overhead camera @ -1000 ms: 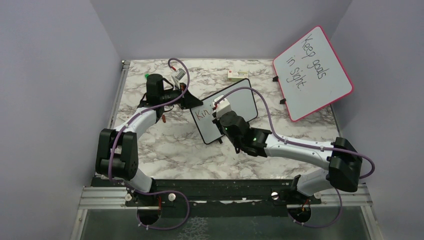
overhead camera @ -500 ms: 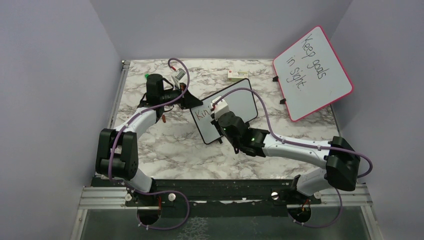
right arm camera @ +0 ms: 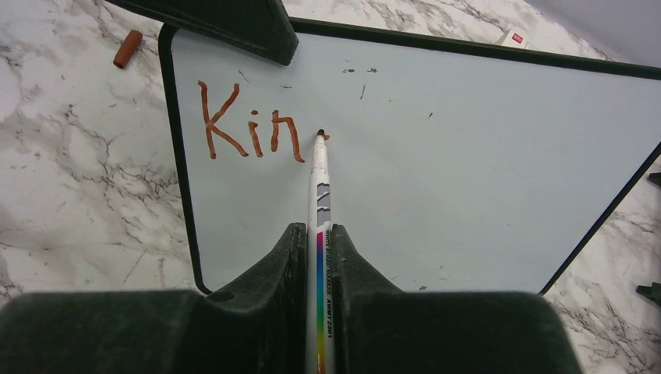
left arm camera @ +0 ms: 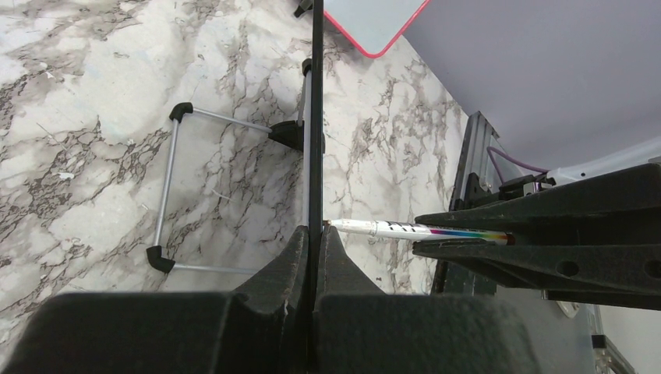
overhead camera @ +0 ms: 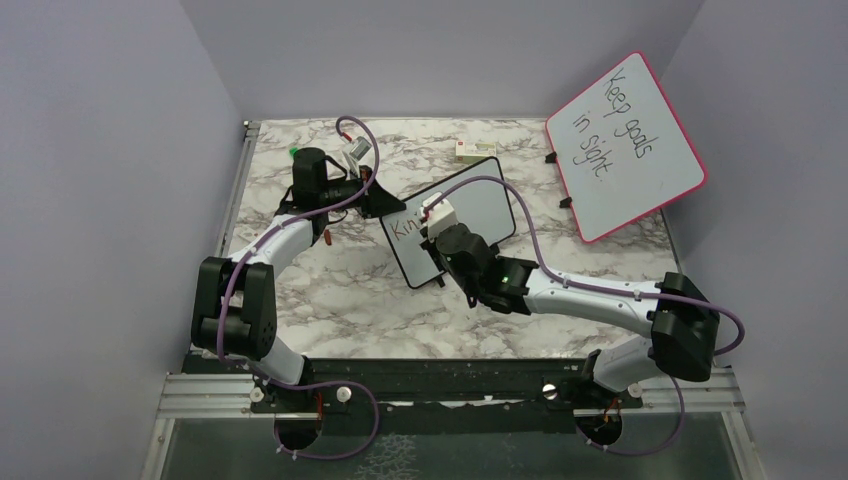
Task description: Write a sentence on the whiteboard
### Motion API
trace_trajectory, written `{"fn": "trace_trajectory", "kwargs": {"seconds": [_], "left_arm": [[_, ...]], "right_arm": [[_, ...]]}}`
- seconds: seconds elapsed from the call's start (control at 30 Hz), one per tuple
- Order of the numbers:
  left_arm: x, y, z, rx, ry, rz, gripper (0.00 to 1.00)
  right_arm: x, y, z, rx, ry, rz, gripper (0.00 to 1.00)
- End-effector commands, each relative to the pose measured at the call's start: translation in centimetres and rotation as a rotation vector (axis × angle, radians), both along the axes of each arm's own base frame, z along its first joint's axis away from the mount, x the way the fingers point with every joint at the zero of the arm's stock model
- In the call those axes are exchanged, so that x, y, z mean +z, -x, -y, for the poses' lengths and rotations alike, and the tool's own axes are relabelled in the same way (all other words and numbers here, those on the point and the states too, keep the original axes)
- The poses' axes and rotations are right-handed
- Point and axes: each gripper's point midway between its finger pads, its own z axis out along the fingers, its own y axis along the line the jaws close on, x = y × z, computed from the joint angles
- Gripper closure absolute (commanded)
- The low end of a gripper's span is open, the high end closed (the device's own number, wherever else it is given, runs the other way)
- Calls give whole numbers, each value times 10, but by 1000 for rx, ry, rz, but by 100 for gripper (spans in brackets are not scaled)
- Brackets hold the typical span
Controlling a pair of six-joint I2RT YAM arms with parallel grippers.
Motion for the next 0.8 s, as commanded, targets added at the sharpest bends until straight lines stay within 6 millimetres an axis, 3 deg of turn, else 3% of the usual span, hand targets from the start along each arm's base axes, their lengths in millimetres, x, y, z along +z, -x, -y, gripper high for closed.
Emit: {"fn": "trace_trajectory", "kwargs": {"seconds": [0.0,0.4,0.77], "left_arm": [[-2,6,2,-41,6,-21,100],[-3,6,2,-40,6,-20,100],[-2,6,2,-38,6,-20,100]], "right_arm": [[19,-10,-8,-17,-64,43,99],[16,-5,-16,48,-37,30,99],[5,2,-9,56,-4,-8,99]]}}
